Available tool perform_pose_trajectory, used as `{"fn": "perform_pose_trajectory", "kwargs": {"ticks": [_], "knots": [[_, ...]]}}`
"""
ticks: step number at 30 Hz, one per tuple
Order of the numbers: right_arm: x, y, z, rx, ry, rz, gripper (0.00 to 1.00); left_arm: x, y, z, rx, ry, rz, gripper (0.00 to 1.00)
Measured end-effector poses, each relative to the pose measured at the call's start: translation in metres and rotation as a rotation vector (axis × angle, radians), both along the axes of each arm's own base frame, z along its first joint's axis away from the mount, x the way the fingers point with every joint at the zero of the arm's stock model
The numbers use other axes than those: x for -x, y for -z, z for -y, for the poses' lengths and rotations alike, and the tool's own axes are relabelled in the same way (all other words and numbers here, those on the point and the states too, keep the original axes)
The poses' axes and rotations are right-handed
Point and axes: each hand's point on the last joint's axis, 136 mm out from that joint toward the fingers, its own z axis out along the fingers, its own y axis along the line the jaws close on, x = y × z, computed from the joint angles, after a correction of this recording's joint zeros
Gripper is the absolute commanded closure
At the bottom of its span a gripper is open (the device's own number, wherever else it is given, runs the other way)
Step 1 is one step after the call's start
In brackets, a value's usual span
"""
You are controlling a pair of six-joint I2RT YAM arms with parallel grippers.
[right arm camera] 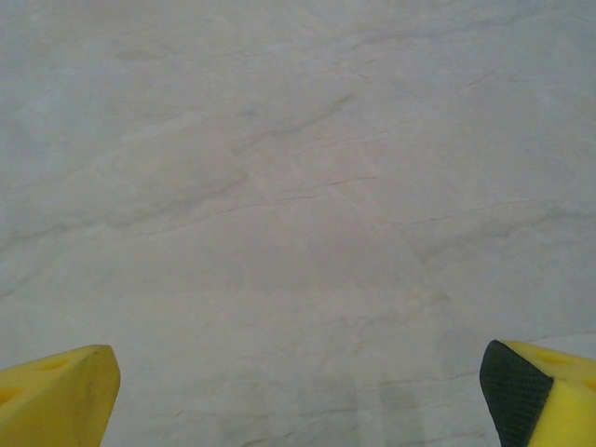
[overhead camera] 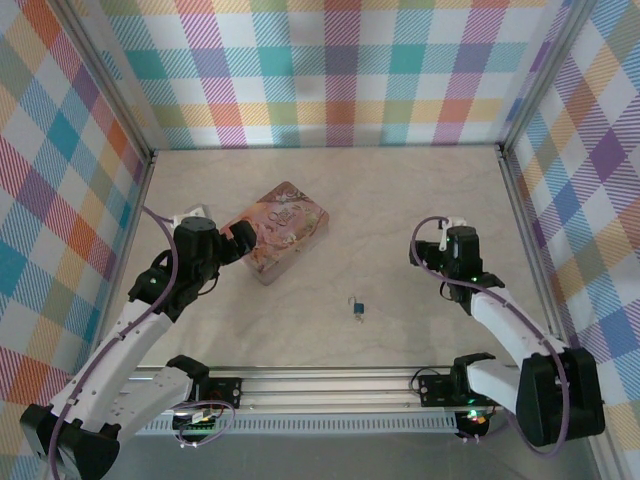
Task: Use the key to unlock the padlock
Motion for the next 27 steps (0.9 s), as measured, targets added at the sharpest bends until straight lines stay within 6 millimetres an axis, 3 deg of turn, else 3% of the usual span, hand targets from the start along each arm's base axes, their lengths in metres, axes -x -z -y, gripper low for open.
{"fn": "perform_pose_trajectory", "kwargs": {"ticks": [7, 16, 20, 27], "knots": [[-0.01, 0.031, 0.017, 0.024, 0.057, 0.046, 0.0, -0.001, 0.018, -0.007, -0.05, -0.024, -0.035, 0.0], [-0.043, 0.012, 0.015, 0.064, 0.023, 0.215, 0.0, 0.003, 0.051, -0.043, -0.256, -0.132, -0.055, 0.0], [-0.053, 0.018, 0.021, 0.067, 0.028, 0.239, 0.0, 0.01, 0.064, -0.059, -0.386, -0.13, -0.052, 0.0], [-0.058, 0.029, 0.035, 0.043, 0.056, 0.23, 0.0, 0.004, 0.064, -0.068, -0.524, -0.098, -0.035, 0.0]]}}
